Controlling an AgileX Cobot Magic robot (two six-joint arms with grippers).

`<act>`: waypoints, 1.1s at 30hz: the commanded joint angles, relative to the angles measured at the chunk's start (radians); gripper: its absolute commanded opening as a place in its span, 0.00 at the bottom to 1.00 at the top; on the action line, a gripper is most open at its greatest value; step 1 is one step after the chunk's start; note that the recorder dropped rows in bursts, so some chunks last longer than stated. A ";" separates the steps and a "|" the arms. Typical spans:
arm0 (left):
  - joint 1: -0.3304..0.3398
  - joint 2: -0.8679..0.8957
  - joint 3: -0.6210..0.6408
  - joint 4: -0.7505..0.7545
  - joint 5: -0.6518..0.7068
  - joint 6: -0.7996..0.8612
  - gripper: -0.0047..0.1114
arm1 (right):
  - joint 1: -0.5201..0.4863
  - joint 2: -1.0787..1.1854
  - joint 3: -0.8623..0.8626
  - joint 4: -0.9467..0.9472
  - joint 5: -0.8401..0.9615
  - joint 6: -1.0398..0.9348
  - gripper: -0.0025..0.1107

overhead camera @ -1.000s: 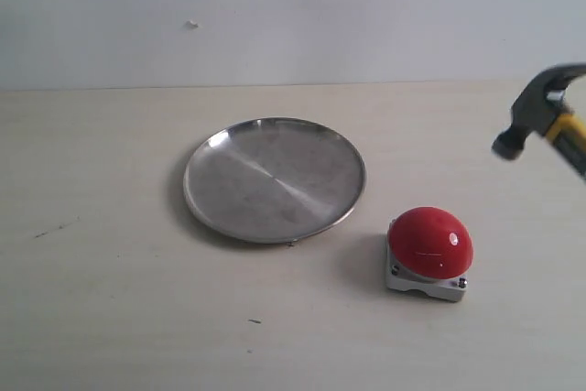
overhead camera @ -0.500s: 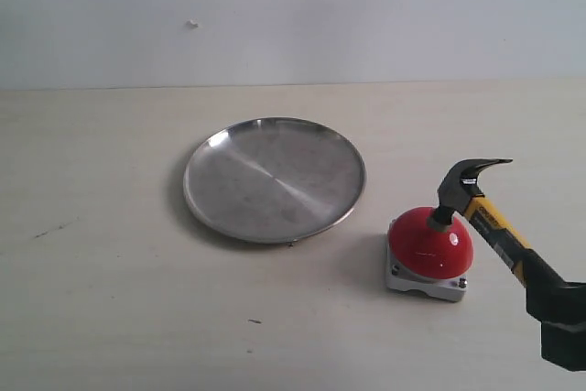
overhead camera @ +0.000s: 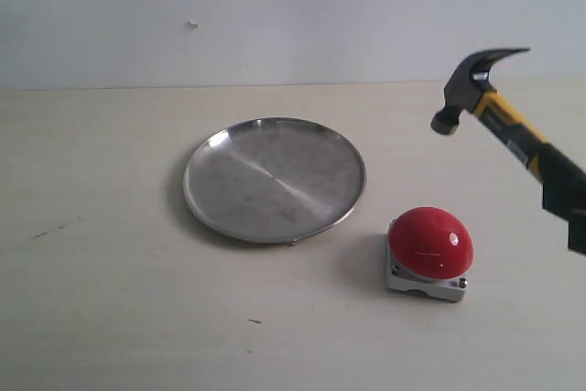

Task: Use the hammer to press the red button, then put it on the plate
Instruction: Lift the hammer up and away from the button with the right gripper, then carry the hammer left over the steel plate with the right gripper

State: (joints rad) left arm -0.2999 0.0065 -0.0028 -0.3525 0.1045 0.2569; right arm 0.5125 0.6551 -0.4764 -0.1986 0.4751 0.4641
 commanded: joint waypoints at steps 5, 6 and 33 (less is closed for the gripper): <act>0.001 -0.007 0.003 0.004 -0.002 -0.003 0.04 | -0.001 -0.002 -0.063 -0.022 0.052 -0.041 0.02; 0.001 -0.007 0.003 0.004 -0.002 -0.003 0.04 | -0.001 0.003 -0.044 -0.022 0.047 -0.037 0.02; 0.001 -0.007 0.003 0.004 -0.002 -0.003 0.04 | -0.001 0.213 -0.124 0.108 -0.449 0.144 0.02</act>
State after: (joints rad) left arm -0.2999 0.0065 -0.0028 -0.3525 0.1045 0.2569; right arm 0.5146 0.8648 -0.5821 -0.1568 0.1232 0.6052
